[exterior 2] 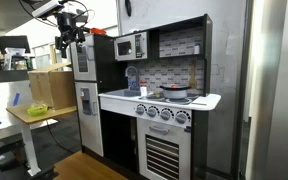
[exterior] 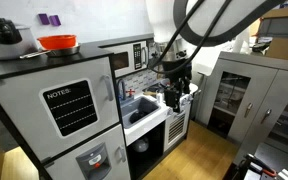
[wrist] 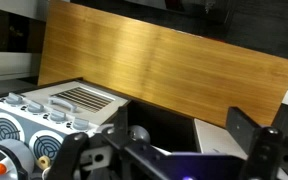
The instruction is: Put the glass on the shelf
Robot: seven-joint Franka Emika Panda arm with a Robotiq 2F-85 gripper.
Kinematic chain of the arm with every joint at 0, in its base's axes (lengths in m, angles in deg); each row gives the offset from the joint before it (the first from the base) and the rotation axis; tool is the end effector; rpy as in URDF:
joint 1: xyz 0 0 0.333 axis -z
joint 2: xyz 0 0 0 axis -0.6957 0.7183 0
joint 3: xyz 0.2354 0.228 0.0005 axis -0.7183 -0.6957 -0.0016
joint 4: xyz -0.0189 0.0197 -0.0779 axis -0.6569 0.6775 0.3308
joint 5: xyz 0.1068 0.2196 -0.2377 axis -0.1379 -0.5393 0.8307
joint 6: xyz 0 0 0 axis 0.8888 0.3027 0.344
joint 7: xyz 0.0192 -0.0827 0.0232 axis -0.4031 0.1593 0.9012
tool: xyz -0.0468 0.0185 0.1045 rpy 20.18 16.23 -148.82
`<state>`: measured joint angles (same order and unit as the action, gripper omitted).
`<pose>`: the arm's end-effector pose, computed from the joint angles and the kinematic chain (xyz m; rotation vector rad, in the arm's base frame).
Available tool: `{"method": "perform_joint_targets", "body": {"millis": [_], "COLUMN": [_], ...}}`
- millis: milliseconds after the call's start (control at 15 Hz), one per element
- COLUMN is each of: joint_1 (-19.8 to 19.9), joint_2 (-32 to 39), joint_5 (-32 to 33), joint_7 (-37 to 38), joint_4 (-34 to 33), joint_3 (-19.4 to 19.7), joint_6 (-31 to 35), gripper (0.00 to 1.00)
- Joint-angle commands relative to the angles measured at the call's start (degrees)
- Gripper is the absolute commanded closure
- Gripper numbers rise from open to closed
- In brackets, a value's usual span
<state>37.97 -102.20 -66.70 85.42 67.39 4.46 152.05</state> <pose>0.3884 0.1418 0.4650 2.8927 0.3980 -0.1671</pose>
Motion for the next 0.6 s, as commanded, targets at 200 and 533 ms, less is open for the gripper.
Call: {"method": "perform_joint_targets", "body": {"millis": [200,533], "joint_1": [-1.28,-0.53], "joint_2": [0.11,-0.62], "joint_5": [0.25,-0.46], "joint_7": [0.24,-0.81], "joint_4": [-0.11,2.23], "joint_3": [1.19,3.08], "joint_6": [-0.12,2.63], "gripper": [0.00,0.00]}}
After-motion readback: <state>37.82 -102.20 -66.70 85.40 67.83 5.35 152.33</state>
